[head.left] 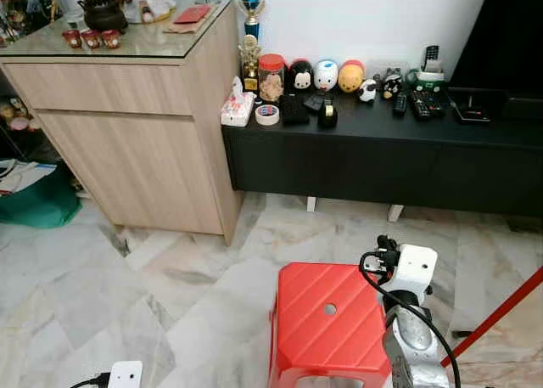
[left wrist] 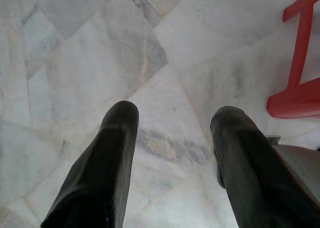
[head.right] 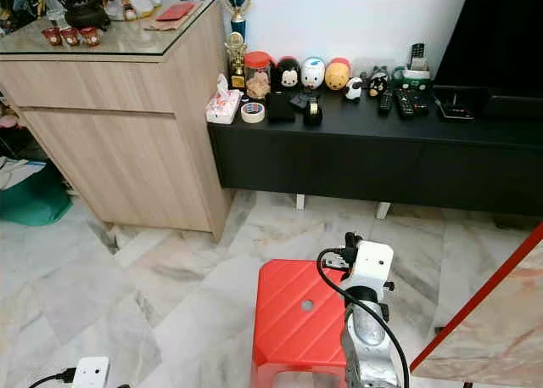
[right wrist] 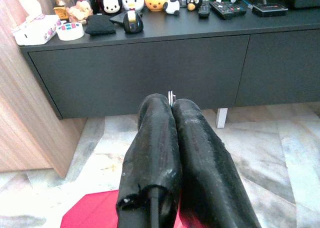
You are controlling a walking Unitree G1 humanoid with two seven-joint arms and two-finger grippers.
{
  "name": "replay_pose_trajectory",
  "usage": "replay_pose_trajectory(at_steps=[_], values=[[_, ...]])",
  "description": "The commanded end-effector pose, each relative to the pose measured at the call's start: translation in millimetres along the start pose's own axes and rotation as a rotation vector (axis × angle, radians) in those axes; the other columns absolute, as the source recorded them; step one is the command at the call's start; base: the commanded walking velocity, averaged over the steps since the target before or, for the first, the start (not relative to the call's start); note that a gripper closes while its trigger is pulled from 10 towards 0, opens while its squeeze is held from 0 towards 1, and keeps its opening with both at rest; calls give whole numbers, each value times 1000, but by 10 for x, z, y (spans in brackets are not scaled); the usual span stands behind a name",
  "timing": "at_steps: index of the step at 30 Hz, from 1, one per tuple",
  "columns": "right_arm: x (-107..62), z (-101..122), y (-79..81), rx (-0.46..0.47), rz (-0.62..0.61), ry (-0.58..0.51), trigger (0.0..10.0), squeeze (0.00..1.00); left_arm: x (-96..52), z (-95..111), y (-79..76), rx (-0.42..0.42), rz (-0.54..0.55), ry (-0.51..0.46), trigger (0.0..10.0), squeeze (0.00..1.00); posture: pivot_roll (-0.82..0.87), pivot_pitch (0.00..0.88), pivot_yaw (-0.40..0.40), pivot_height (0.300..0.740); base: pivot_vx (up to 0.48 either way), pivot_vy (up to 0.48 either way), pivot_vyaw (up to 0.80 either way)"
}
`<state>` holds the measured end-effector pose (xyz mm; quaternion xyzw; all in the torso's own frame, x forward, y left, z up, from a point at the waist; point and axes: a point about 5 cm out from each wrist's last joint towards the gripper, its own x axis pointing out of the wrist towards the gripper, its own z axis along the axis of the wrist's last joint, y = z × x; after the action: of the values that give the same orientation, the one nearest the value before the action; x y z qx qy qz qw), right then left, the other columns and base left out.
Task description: Hang keys on a hook
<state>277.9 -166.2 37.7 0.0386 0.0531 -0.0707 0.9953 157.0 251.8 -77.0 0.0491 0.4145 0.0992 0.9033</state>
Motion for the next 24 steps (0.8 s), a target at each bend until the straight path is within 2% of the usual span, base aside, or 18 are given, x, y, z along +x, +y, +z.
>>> replay_pose_trajectory(at_steps=[1, 13, 24], values=[[-15, -35, -2, -2, 1, 13, 10000, 0, -5, -24, -11, 1, -6, 8, 10000, 0, 3, 0, 24, 740, 0, 0, 0], [-18, -57, -10, -8, -6, 25, 10000, 0, -16, -82, -25, -7, -17, 38, 10000, 0, -7, 0, 26, 740, 0, 0, 0], [-4, -39, 14, -4, -3, 27, 10000, 0, -34, -148, 33, -23, -4, 75, 10000, 0, -5, 0, 17, 740, -305, 0, 0]])
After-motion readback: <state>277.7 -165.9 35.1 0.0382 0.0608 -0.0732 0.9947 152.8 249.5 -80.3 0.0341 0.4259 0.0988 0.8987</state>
